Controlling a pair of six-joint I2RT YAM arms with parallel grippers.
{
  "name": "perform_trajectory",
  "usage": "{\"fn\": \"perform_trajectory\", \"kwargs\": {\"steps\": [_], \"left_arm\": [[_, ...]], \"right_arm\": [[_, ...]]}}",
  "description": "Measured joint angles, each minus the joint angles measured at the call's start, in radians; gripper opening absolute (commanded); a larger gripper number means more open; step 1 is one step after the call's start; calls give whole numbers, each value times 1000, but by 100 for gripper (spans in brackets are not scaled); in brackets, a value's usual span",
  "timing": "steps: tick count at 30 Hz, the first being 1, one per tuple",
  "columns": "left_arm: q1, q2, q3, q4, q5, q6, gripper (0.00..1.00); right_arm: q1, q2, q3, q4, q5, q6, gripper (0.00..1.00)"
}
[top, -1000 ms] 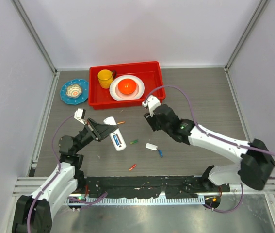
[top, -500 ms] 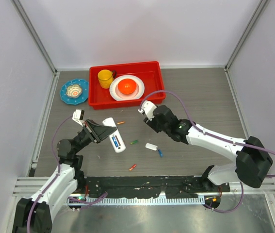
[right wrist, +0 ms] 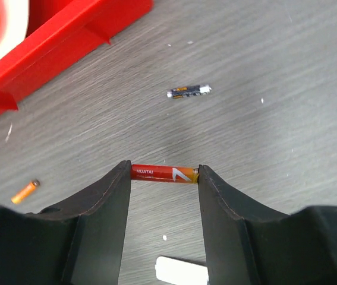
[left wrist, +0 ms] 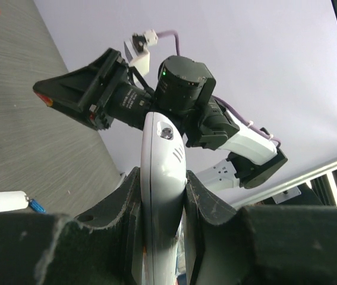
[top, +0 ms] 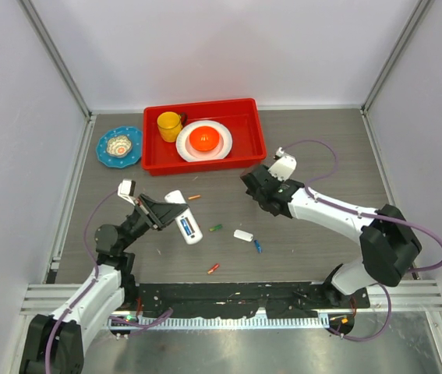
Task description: Load the batteries into the remote control
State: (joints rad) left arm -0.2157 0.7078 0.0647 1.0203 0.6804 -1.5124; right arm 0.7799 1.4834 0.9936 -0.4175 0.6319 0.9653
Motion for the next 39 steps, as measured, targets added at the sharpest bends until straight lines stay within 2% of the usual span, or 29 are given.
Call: {"fn": "perform_trajectory", "kwargs": {"steps": [4, 9, 19, 22, 26, 35, 36, 39], "left_arm": [[0, -24, -19, -16, -42, 9, 0], [0, -39, -20, -24, -84, 29, 0], [-10, -38, -20, -77, -97, 56, 0], [-15, -38, -20, -90, -101, 59, 0], [-23, -37, -20, -99, -105, 63, 0], [-33, -34, -20, -114, -110, 79, 0], [-34, -34, -20, -117, -110, 80, 1], [-34, -27, -20, -125, -111, 81, 0]], "right_arm": [[-13, 19, 5, -72, 21, 226, 1], [-37, 137, 50, -176, 25, 453, 1], [-42, 200, 49, -197, -36, 517, 3], [-42, 236, 49, -198, -50, 520, 9], [-42, 272, 52, -203, -61, 519, 28], [-42, 268, 52, -200, -76, 485, 57], [-42, 266, 52, -202, -82, 478, 65], [-42, 256, 52, -213, -102, 458, 68]]}}
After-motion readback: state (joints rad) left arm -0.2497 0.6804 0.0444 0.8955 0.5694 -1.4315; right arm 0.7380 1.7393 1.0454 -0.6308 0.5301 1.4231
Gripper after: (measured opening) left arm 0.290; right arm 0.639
